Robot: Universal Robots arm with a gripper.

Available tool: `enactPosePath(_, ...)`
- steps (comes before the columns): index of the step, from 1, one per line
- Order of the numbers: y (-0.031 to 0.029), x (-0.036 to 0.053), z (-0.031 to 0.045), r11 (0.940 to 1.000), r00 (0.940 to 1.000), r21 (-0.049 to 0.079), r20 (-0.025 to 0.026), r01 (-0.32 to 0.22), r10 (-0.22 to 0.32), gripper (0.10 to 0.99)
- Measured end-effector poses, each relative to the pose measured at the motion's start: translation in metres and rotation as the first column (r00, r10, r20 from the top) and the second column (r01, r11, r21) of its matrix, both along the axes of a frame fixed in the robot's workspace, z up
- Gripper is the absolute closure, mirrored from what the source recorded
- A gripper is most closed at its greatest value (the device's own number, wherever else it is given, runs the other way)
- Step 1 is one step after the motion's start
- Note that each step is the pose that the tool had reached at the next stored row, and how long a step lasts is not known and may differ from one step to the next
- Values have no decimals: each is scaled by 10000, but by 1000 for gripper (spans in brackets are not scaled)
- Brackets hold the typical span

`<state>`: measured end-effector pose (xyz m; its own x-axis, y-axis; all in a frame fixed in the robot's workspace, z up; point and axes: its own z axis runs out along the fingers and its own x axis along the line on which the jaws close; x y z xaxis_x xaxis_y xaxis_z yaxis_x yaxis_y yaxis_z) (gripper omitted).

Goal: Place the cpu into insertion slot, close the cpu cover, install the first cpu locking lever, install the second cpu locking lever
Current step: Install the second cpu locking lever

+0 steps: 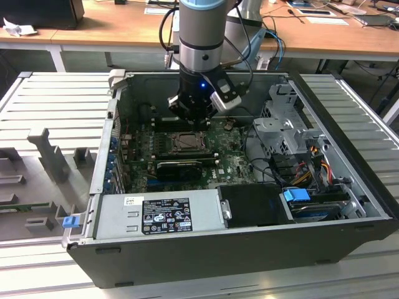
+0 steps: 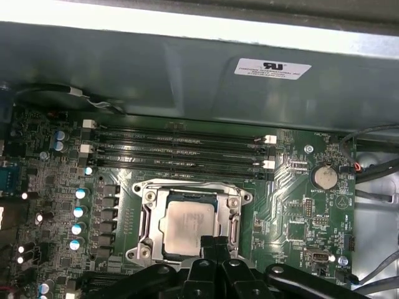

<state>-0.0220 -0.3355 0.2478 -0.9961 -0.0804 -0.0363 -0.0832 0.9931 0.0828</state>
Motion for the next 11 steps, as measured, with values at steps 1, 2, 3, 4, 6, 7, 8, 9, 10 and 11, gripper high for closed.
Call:
enactPosePath(1,-7,0,0,10000,10000,0,0,0,0,980)
enactPosePath(2,-10,0,0,10000,10000,0,0,0,0,980)
enactPosePath(3,-13,0,0,10000,10000,0,0,0,0,980)
enactPosePath(4,-17,0,0,10000,10000,0,0,0,0,980)
enactPosePath(6,-24,0,0,10000,10000,0,0,0,0,980)
enactPosePath(7,-26,0,0,10000,10000,0,0,0,0,980)
enactPosePath(8,-30,0,0,10000,10000,0,0,0,0,980)
enactPosePath(9,-34,0,0,10000,10000,0,0,0,0,980)
enactPosePath(10,-36,0,0,10000,10000,0,0,0,0,980)
enactPosePath(11,-39,0,0,10000,10000,0,0,0,0,980)
